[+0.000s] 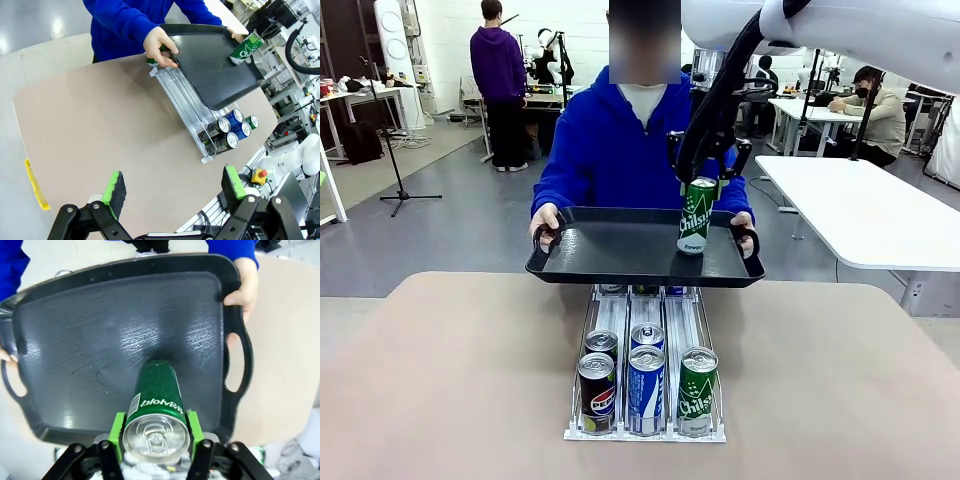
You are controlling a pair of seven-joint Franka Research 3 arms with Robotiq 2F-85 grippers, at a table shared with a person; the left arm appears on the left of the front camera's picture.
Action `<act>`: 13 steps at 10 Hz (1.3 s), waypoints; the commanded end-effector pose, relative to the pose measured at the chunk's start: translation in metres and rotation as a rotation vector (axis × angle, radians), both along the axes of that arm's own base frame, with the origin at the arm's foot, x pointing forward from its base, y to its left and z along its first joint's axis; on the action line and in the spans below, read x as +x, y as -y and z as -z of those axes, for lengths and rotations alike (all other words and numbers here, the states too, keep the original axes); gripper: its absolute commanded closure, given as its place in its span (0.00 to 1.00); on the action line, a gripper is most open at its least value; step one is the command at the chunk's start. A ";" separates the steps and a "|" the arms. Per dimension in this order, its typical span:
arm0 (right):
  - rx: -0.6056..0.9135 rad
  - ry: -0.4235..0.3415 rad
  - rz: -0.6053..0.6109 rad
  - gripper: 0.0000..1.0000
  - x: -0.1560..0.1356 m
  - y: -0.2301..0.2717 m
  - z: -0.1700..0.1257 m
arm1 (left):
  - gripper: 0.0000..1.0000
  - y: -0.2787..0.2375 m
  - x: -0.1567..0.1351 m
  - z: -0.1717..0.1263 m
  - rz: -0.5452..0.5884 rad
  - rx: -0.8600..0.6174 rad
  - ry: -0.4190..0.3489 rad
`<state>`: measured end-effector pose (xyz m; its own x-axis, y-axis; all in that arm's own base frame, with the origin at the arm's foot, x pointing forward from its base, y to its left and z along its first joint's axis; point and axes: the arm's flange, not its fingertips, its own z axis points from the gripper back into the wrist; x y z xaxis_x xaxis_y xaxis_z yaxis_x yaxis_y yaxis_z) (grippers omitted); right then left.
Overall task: Retrieve and hand over the desired beverage to the person.
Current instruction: Place the picked can on the Handle tray extended by the person.
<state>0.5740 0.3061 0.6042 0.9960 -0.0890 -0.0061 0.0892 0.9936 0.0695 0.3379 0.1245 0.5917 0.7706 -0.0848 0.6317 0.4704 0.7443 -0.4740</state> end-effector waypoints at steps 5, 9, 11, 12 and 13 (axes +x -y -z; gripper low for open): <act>-0.042 -0.046 -0.036 0.00 0.006 -0.010 0.003 | 0.00 -0.001 0.000 0.001 0.020 -0.010 0.024; -0.047 -0.046 -0.048 0.00 0.004 -0.009 0.001 | 0.00 -0.001 0.000 0.001 0.020 -0.010 0.024; -0.025 -0.008 -0.060 0.00 -0.015 -0.003 -0.017 | 0.00 -0.001 0.000 0.001 0.020 -0.010 0.024; -0.015 0.014 -0.081 0.00 -0.044 0.008 -0.038 | 0.00 -0.001 0.000 0.001 0.020 -0.010 0.024; -0.019 0.025 -0.153 0.00 -0.074 0.024 -0.055 | 0.00 -0.001 0.000 0.001 0.020 -0.010 0.024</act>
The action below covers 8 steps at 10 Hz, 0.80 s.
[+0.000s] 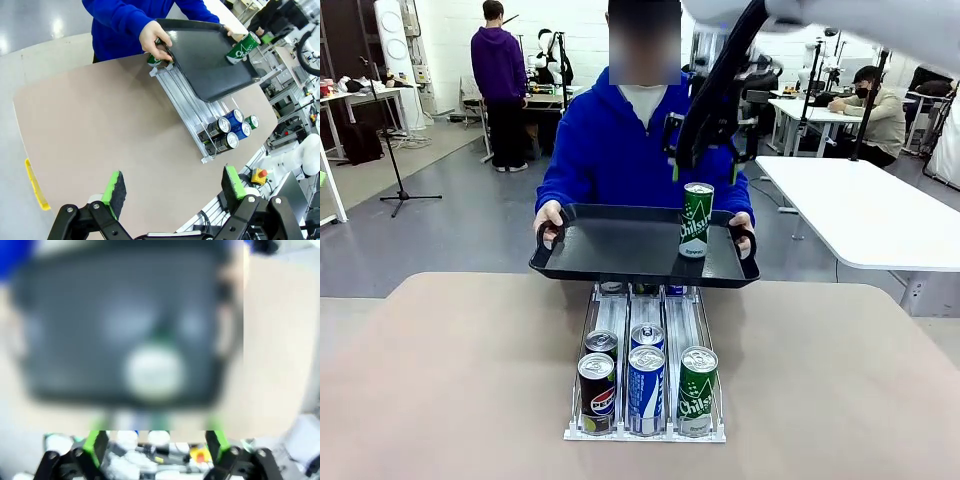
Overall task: Retrieve and hand over the desired beverage to the person.
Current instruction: Place the picked can on the Handle tray extended by the person.
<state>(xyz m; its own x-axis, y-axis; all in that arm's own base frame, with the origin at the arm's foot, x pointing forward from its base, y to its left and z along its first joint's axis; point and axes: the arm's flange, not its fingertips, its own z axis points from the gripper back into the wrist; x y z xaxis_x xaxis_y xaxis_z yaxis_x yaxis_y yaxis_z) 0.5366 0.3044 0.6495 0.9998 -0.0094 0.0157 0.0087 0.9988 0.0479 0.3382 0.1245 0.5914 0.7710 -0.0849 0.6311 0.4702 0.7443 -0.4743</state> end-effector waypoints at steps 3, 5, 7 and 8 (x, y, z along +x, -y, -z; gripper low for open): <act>0.004 0.068 -0.408 0.00 -0.116 0.087 -0.026 | 0.00 -0.001 0.000 0.001 0.020 -0.010 0.024; 0.104 0.088 -0.571 0.00 -0.142 0.133 -0.019 | 0.00 -0.001 0.000 0.001 0.020 -0.010 0.024; 0.135 0.063 -0.550 0.00 -0.156 0.158 0.002 | 0.00 -0.001 0.000 0.001 0.020 -0.010 0.024; 0.159 0.070 -0.534 0.00 -0.161 0.167 0.011 | 0.00 -0.001 0.000 0.001 0.020 -0.010 0.024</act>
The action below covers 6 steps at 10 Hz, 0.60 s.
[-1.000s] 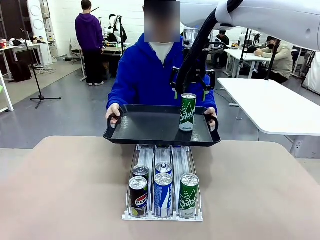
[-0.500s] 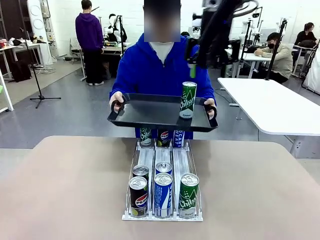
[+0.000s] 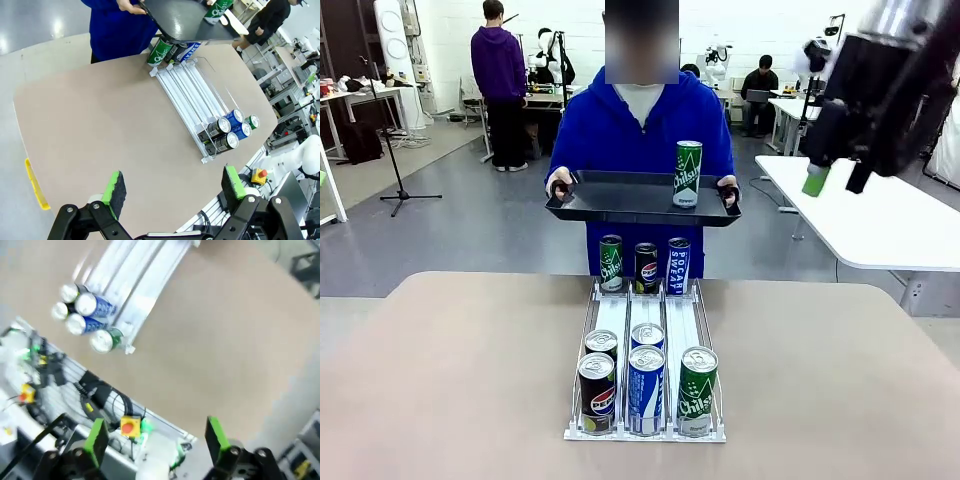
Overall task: Retrieve and hand over the desired beverage to the person.
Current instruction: Place the picked can on the Handle tray extended by the person.
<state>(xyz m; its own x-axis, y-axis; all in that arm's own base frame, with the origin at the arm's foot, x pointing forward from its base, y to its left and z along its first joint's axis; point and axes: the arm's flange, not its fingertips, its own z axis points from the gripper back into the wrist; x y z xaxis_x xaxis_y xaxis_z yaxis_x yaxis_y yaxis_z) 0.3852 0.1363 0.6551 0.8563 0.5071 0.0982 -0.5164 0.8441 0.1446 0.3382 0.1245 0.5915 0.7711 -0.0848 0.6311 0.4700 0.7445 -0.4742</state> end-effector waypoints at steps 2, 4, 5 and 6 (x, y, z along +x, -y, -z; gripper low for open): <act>0.058 -0.008 0.044 0.00 -0.009 0.007 0.023 | 0.00 -0.001 0.000 0.001 0.020 -0.010 0.024; 0.012 -0.017 0.015 0.00 -0.004 0.007 0.014 | 0.00 -0.001 0.000 0.001 0.020 -0.010 0.024; 0.012 -0.017 0.015 0.00 -0.004 0.007 0.014 | 0.00 -0.001 0.000 0.001 0.020 -0.010 0.024; 0.012 -0.017 0.015 0.00 -0.004 0.007 0.014 | 0.00 -0.001 0.000 0.001 0.020 -0.010 0.024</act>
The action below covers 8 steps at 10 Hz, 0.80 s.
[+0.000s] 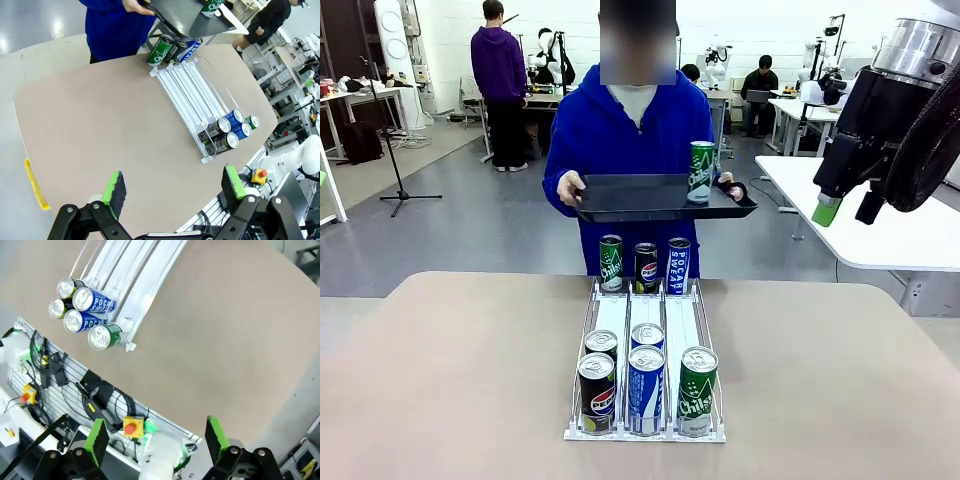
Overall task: Retrieve and hand over the desired beverage to the person.
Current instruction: Place the picked can on the Handle tray extended by the person, then pick up another can of the same type that the person held from the Automatic Can Dispenser.
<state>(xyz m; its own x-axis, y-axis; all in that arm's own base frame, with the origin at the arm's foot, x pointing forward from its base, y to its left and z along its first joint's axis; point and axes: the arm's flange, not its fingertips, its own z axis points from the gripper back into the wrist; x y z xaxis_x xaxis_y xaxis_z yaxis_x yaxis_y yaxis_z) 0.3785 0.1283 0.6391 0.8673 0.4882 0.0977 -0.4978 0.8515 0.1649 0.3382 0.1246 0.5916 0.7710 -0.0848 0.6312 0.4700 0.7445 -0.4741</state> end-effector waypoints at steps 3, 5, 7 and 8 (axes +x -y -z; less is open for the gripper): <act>-0.006 -0.006 -0.005 0.00 0.002 -0.001 -0.002 | 0.00 -0.001 0.000 0.001 0.020 -0.010 0.024; -0.006 -0.006 -0.005 0.00 0.002 -0.001 -0.002 | 0.00 -0.001 0.000 0.001 0.020 -0.010 0.024; -0.006 -0.006 -0.005 0.00 0.002 -0.001 -0.002 | 0.00 -0.001 0.000 0.001 0.020 -0.010 0.024; -0.006 -0.006 -0.005 0.00 0.002 -0.001 -0.002 | 0.00 -0.001 0.000 0.001 0.020 -0.010 0.024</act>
